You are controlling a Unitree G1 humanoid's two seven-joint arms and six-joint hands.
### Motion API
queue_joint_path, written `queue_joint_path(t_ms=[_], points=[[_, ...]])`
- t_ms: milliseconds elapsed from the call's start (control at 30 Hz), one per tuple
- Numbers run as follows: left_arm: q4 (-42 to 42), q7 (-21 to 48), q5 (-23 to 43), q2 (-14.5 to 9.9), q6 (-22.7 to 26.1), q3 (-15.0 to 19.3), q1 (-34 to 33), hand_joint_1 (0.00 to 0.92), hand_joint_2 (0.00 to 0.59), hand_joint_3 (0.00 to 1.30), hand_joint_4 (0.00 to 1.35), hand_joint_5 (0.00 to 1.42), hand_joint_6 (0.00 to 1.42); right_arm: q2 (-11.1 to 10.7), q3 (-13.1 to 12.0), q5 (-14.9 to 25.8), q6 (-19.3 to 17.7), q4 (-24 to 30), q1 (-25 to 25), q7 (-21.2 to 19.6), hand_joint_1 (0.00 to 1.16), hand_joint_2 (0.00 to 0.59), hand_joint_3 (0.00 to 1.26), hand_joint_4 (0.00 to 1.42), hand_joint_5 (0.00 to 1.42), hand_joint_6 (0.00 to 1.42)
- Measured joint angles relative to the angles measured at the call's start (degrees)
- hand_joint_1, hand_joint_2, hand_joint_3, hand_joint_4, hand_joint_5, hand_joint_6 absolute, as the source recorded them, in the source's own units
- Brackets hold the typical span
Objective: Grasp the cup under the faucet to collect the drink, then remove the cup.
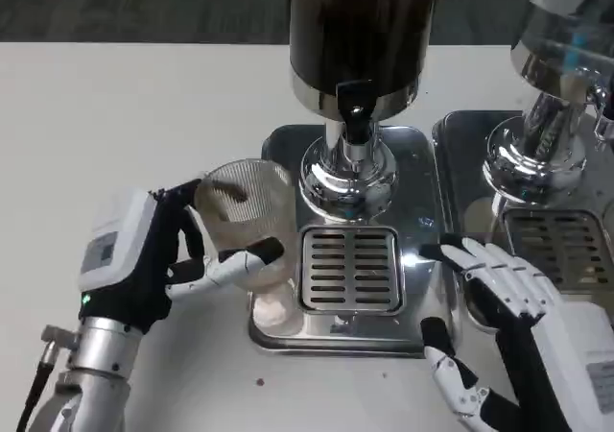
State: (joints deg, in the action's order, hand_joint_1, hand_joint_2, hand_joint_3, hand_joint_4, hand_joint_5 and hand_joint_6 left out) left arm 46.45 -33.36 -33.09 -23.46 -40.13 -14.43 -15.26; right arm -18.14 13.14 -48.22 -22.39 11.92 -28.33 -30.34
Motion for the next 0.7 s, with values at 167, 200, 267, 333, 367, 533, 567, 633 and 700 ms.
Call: queue_joint_path(t_ms=[167, 200, 267, 333, 367, 533, 567, 633, 700], points=[[0.7, 0.5, -0.3, 0.9, 0.0, -0.3, -1.3, 0.239, 0.118, 0.62, 0.80, 1.04, 1.27, 1.1, -0.3, 0.0, 0.1, 0.9, -0.3, -0.3, 0.30, 0.486, 0.27, 0.19, 0.18, 0.18], [1.2, 0.5, -0.7, 0.9, 0.0, -0.4, -1.4, 0.239, 0.119, 0.62, 0.80, 1.04, 1.27, 1.7, -0.4, 0.0, 0.1, 1.4, -0.3, -0.3, 0.30, 0.486, 0.27, 0.19, 0.18, 0.18], [1.9, 0.6, -1.1, 0.9, 0.0, -0.6, -1.6, 0.238, 0.121, 0.62, 0.80, 1.04, 1.27, 1.9, -0.5, -0.1, 0.1, 1.8, -0.4, -0.3, 0.30, 0.486, 0.27, 0.19, 0.18, 0.18], [2.9, 0.9, -1.2, 1.1, 0.0, -0.7, -2.1, 0.237, 0.122, 0.62, 0.80, 1.04, 1.27, 2.2, -0.6, -0.2, 0.3, 2.1, -0.7, -0.3, 0.30, 0.486, 0.27, 0.19, 0.18, 0.18], [3.3, 0.9, -1.2, 1.1, 0.0, -0.7, -2.4, 0.237, 0.122, 0.62, 0.80, 1.04, 1.27, 2.3, -0.6, -0.3, 0.3, 2.1, -0.8, -0.3, 0.30, 0.486, 0.27, 0.19, 0.18, 0.18], [5.3, 0.9, -1.3, 1.4, 0.0, -1.5, -4.3, 0.235, 0.124, 0.62, 0.80, 1.04, 1.25, 4.0, -0.5, -1.5, 0.8, 2.8, -1.6, -0.3, 0.30, 0.486, 0.27, 0.19, 0.18, 0.18], [5.7, 0.9, -1.3, 1.4, -0.1, -1.8, -4.6, 0.235, 0.124, 0.62, 0.80, 1.04, 1.25, 4.1, -0.5, -1.6, 0.8, 3.0, -1.6, -0.3, 0.30, 0.486, 0.27, 0.19, 0.18, 0.18], [6.4, 0.9, -1.4, 1.5, -0.1, -2.3, -5.1, 0.235, 0.124, 0.62, 0.80, 1.04, 1.25, 4.3, -0.5, -1.9, 0.8, 3.5, -1.8, -0.3, 0.30, 0.486, 0.27, 0.19, 0.18, 0.18], [7.1, 0.9, -1.5, 1.8, -0.1, -2.6, -5.7, 0.235, 0.124, 0.62, 0.80, 1.03, 1.24, 4.4, -0.5, -2.0, 0.8, 3.8, -1.9, -0.3, 0.30, 0.486, 0.27, 0.19, 0.18, 0.18]])
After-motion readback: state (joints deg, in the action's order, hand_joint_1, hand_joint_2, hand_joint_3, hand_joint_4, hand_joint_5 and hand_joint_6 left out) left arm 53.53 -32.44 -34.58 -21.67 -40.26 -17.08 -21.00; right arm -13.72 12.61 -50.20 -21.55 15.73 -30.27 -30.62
